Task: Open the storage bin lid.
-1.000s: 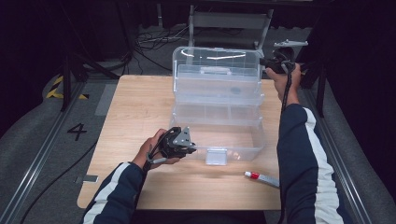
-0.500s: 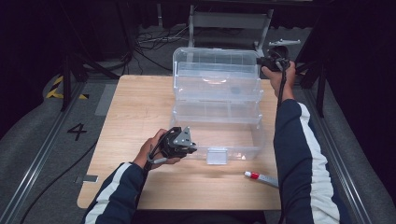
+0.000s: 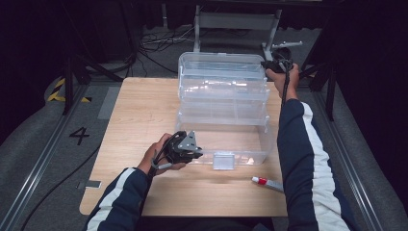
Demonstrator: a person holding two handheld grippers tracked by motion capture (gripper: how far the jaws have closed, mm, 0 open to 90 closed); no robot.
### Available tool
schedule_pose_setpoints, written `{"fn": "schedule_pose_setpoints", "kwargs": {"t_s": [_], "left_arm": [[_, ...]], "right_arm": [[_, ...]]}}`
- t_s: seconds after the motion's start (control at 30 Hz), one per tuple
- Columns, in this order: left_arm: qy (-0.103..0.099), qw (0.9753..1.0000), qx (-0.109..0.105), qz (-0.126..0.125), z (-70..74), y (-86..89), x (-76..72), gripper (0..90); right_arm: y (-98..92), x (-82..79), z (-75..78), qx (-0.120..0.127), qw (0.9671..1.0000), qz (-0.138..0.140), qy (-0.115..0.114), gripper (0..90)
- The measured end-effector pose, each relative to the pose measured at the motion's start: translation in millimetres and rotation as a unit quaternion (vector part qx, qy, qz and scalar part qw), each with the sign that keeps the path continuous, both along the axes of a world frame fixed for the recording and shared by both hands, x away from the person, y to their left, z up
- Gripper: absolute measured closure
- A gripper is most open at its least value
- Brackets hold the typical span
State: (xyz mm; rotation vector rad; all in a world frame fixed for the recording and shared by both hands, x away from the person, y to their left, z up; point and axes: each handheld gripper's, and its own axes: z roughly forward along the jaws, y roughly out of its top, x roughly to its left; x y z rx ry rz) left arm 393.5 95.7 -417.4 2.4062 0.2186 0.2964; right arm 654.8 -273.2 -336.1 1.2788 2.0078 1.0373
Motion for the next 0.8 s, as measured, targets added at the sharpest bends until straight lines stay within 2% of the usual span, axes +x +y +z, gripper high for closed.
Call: {"fn": "schedule_pose_setpoints", "kwargs": {"t_s": [0.13, 0.3, 0.5, 0.8], "left_arm": [[-0.001, 1.0, 0.001, 0.0, 0.0, -0.2, -0.1, 78.6], [0.0, 1.0, 0.001, 0.001, 0.0, -0.2, -0.1, 78.6], [0.002, 1.0, 0.002, 0.002, 0.2, -0.1, -0.1, 78.6], [0.002, 1.0, 0.003, 0.003, 0.3, -0.2, -0.1, 78.4]], "right_arm": [[0.6, 3.4, -3.1, 0.001, 1.0, 0.004, -0.003, 82.3], [-1.1, 7.3, -9.7, 0.008, 1.0, 0.002, 0.002, 82.1], [-4.5, 11.9, -14.3, 0.017, 0.9997, 0.013, 0.009, 81.5], [-4.4, 15.6, -17.5, 0.016, 0.9996, 0.012, 0.018, 81.4]]}}
